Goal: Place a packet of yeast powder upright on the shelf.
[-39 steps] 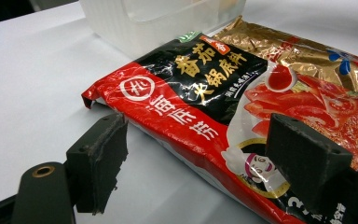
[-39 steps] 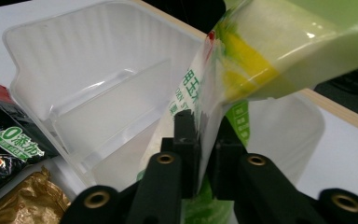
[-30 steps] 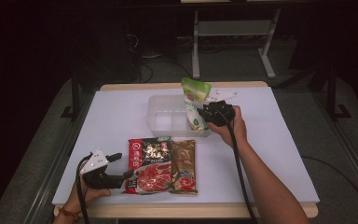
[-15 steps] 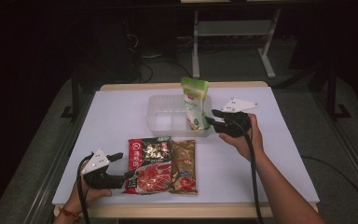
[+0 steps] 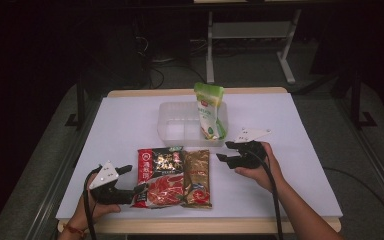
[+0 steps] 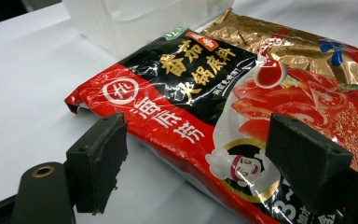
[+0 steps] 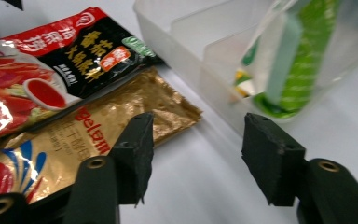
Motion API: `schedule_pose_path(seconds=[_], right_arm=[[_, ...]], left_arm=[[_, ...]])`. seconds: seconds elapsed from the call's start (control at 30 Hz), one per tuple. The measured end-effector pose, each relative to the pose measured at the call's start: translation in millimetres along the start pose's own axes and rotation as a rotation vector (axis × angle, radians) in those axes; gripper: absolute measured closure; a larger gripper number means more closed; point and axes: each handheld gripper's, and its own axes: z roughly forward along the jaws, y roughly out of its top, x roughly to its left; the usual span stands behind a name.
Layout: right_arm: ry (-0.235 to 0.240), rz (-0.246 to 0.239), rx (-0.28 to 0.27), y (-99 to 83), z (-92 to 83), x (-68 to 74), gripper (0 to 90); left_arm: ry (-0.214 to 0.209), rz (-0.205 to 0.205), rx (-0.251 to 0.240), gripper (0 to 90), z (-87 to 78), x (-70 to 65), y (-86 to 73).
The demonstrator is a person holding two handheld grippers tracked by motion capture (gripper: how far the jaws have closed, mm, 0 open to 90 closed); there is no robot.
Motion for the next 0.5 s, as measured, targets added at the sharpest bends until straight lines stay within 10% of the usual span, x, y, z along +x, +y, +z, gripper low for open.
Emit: schedule_pose_path(seconds=[0.5], right_arm=[[0.112, 0.073, 0.062, -2.9, 45.4, 8.4, 24.8]], left_arm=[[0.004, 0.006, 0.01, 20.3, -2.3, -1.2, -3.9]])
